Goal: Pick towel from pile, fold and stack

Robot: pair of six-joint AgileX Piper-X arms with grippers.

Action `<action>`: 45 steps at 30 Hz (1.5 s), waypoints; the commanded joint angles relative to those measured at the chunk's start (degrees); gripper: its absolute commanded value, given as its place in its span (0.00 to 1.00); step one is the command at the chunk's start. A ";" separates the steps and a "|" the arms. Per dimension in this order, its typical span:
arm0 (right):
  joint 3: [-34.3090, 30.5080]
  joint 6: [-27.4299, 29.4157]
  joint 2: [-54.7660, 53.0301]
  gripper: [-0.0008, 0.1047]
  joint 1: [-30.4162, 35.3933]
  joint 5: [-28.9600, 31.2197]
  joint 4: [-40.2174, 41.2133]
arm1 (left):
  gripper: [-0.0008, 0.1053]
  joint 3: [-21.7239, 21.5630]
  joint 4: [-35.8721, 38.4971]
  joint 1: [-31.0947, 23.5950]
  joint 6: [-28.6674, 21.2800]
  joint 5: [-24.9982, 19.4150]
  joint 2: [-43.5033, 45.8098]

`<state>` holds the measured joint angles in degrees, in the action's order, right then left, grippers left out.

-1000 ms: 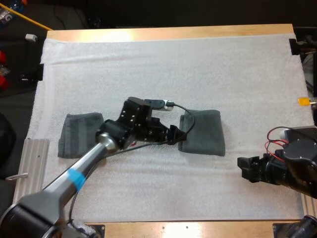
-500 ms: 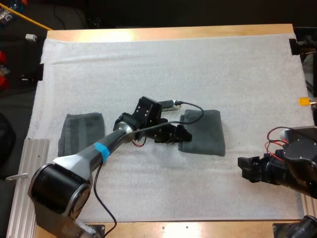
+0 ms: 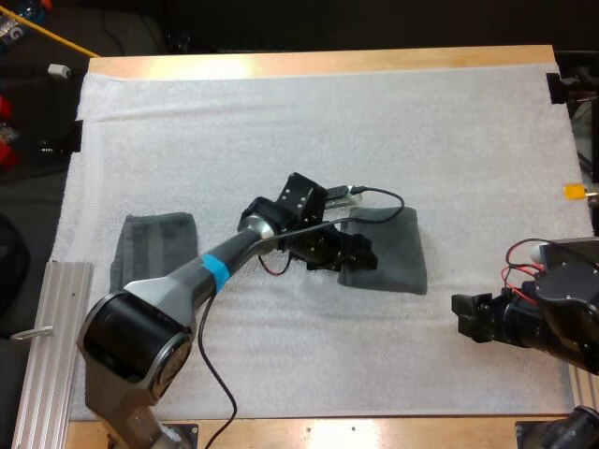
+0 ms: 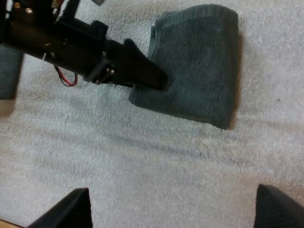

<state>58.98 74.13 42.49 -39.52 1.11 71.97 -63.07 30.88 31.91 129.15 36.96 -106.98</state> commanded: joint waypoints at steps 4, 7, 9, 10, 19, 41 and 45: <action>0.40 0.67 -0.39 0.64 -0.06 0.39 0.27 | 0.62 -2.12 2.69 0.59 0.45 -0.64 -1.22; 0.40 0.67 -0.39 0.64 -0.06 0.39 0.27 | 0.39 -2.14 2.40 0.59 0.45 -0.63 -1.08; 0.40 0.67 -0.39 0.64 -0.06 0.39 0.27 | 0.19 -2.14 2.92 0.59 0.45 0.24 -0.87; 0.40 0.67 -0.39 0.64 -0.06 0.39 0.27 | 0.07 -2.14 3.63 0.59 0.11 0.13 -0.56; 0.40 0.67 -0.39 0.64 -0.06 0.39 0.27 | 0.01 -2.14 16.10 -0.30 -14.57 -12.19 9.40; 0.40 0.67 -0.39 0.64 -0.06 0.39 0.27 | 0.01 -2.14 38.42 -27.74 -37.89 -29.11 28.34; 0.40 0.67 -0.39 0.64 -0.06 0.39 0.27 | 0.01 -2.14 38.41 -31.10 -40.80 -30.70 28.18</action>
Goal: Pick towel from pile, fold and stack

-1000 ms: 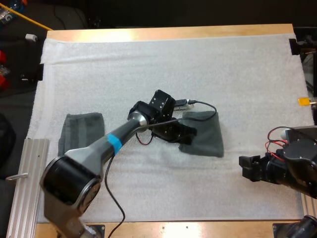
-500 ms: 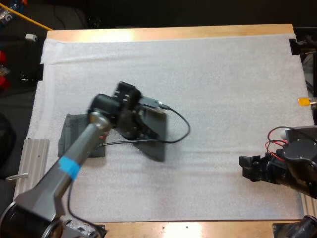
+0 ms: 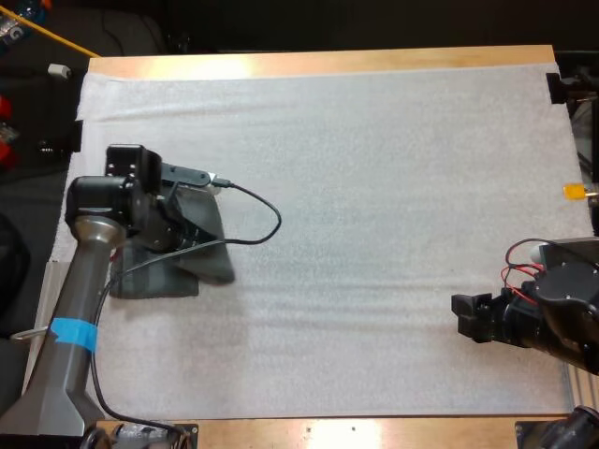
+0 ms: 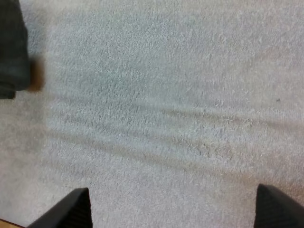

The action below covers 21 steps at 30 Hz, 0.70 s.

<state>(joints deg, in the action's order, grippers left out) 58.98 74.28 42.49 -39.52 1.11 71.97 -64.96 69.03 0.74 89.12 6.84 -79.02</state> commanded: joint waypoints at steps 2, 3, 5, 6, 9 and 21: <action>0.40 0.52 -0.39 0.64 -0.06 0.39 0.27 | 0.01 -0.25 0.00 -1.79 -1.20 -1.31 -0.28; 0.40 0.52 -0.39 0.64 -0.06 0.39 0.27 | 0.01 -0.25 0.01 -2.09 -1.35 -1.31 -0.42; 0.40 0.52 -0.39 0.64 -0.06 0.39 0.27 | 0.01 -0.25 0.49 -3.37 -1.95 -1.91 -1.46; 0.40 0.52 -0.39 0.64 -0.06 0.39 0.27 | 0.01 -0.25 0.53 -3.59 -2.01 -2.42 -1.77; 0.40 0.52 -0.39 0.64 -0.06 0.39 0.27 | 0.01 -0.25 0.71 -4.61 -2.20 -6.04 -3.14; 0.40 0.52 -0.39 0.64 -0.06 0.39 0.27 | 0.01 -0.25 1.55 -7.11 -2.02 -16.78 -9.90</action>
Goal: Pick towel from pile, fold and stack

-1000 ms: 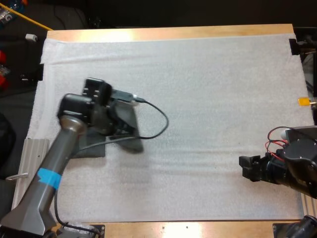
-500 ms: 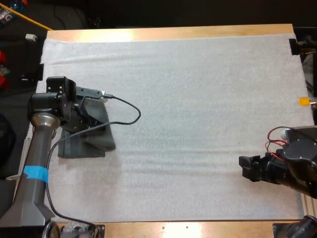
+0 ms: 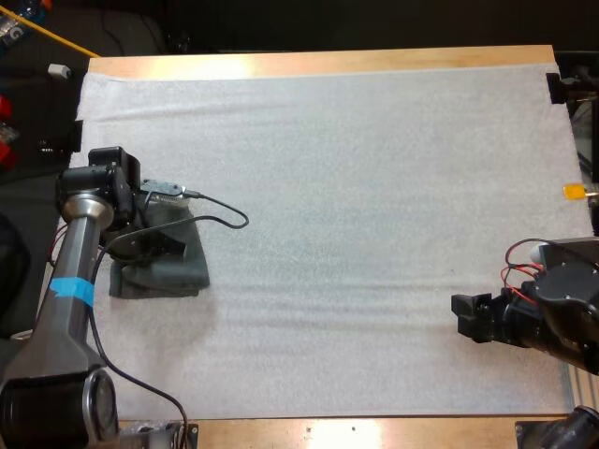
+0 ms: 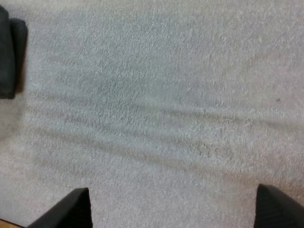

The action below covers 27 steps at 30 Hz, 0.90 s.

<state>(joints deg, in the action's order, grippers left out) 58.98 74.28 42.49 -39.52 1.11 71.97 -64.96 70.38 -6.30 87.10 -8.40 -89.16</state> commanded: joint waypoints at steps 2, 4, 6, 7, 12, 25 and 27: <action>0.40 0.52 -0.39 0.64 -0.06 0.39 0.27 | 0.01 -0.25 -0.28 -0.09 0.87 -3.09 -0.76; 0.40 0.52 -0.39 0.64 -0.06 0.39 0.27 | 0.01 -0.25 -0.69 -0.09 0.91 -3.36 -1.47; 0.40 0.52 -0.39 0.64 -0.06 0.39 0.27 | 0.02 -0.25 -0.72 -0.09 0.91 -3.49 -1.94; 0.40 0.52 -0.39 0.64 -0.06 0.39 0.27 | 0.05 -0.25 -0.74 -0.09 0.91 -3.77 -2.11; 0.40 0.52 -0.39 0.64 -0.06 0.28 0.27 | 0.37 -0.25 -1.38 -0.09 2.02 -7.70 -2.12; 0.40 0.52 -0.39 0.64 -0.06 0.16 0.27 | 0.64 -0.25 -7.01 -0.09 6.43 -2.83 6.55; 0.40 0.52 -0.39 0.64 -0.06 0.16 0.27 | 0.64 -0.25 -8.14 -0.09 8.11 0.79 6.80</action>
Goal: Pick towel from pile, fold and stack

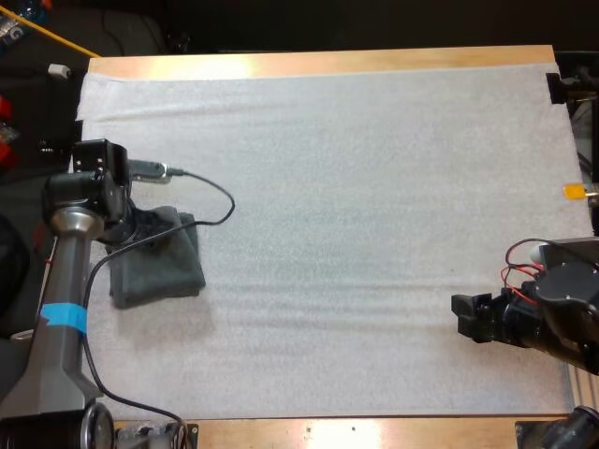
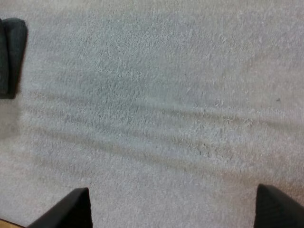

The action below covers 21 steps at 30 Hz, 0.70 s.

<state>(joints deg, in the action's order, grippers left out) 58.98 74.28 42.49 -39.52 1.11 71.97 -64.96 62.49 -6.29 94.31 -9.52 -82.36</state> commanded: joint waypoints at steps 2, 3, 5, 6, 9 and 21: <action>0.40 0.52 -0.39 0.64 -0.06 0.16 0.27 | 0.64 -0.25 -1.02 -0.10 2.78 4.22 -0.40; 0.40 0.52 -0.39 0.64 -0.06 0.16 0.27 | 0.64 -0.25 -1.20 -0.10 3.07 4.23 -0.50; 0.40 0.52 -0.39 0.64 -0.06 0.16 0.27 | 0.64 -0.25 -2.23 -0.10 4.24 4.23 -1.07; 0.40 0.52 -0.39 0.64 -0.06 0.16 0.27 | 0.64 -0.25 -2.72 -0.10 4.60 4.23 -1.28; 0.40 0.52 -0.39 0.64 -0.06 0.16 0.27 | 0.64 -0.25 -4.40 -0.10 4.97 4.28 -2.45; 0.40 0.52 -0.39 0.64 -0.06 0.16 0.27 | 0.64 -0.25 -9.68 -0.10 9.66 10.75 -10.49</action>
<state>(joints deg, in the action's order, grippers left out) 58.98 74.28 42.49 -39.52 1.11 71.97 -64.96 53.41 -6.29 103.24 0.73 -93.06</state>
